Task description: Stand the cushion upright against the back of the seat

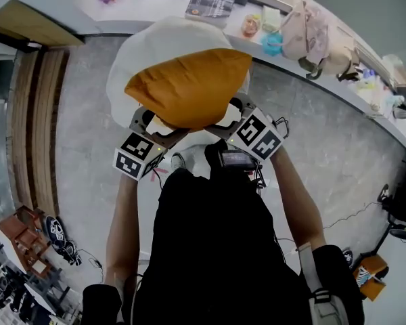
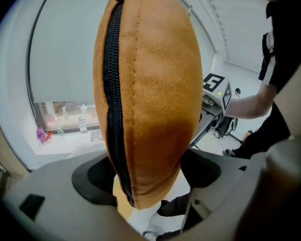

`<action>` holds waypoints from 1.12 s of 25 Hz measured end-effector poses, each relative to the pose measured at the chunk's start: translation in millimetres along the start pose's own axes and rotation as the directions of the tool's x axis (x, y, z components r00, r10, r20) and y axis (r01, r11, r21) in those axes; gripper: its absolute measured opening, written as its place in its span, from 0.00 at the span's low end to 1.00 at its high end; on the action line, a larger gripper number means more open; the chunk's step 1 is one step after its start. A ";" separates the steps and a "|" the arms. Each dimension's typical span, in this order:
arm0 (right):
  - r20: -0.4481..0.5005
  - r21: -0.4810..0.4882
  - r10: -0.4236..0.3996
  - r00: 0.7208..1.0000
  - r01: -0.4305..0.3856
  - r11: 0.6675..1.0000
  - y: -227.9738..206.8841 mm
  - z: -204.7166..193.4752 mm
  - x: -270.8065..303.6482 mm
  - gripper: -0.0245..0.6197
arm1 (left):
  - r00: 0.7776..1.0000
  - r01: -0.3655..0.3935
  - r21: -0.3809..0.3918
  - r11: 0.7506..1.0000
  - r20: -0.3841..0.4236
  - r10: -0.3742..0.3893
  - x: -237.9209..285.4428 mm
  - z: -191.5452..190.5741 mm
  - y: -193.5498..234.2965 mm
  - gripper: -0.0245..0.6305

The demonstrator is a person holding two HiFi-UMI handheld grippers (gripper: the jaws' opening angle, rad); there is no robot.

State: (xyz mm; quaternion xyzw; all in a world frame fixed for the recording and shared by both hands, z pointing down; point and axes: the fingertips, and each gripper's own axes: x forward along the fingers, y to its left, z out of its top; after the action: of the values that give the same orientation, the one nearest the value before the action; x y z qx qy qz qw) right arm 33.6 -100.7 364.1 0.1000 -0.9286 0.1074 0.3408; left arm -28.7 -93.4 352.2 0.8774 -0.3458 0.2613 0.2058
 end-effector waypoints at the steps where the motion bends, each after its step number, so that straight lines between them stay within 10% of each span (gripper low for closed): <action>1: 0.001 -0.001 0.010 1.000 -0.010 1.000 -7.9 -2.5 0.6 0.60 | 1.000 -0.010 -0.018 1.000 -0.002 0.010 7.1 1.7 2.7 0.65; 28: -0.083 -0.001 0.033 0.996 -0.033 0.999 -80.7 -86.4 115.6 0.57 | 0.992 -0.083 -0.145 0.986 -0.105 0.068 113.1 -89.4 81.5 0.65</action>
State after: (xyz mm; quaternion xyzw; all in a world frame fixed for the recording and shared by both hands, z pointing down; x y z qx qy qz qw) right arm 20.8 -167.8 514.7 0.0798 -0.9153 0.1159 0.3775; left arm -44.6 -156.5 504.4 0.8317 -0.3867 0.2858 0.2778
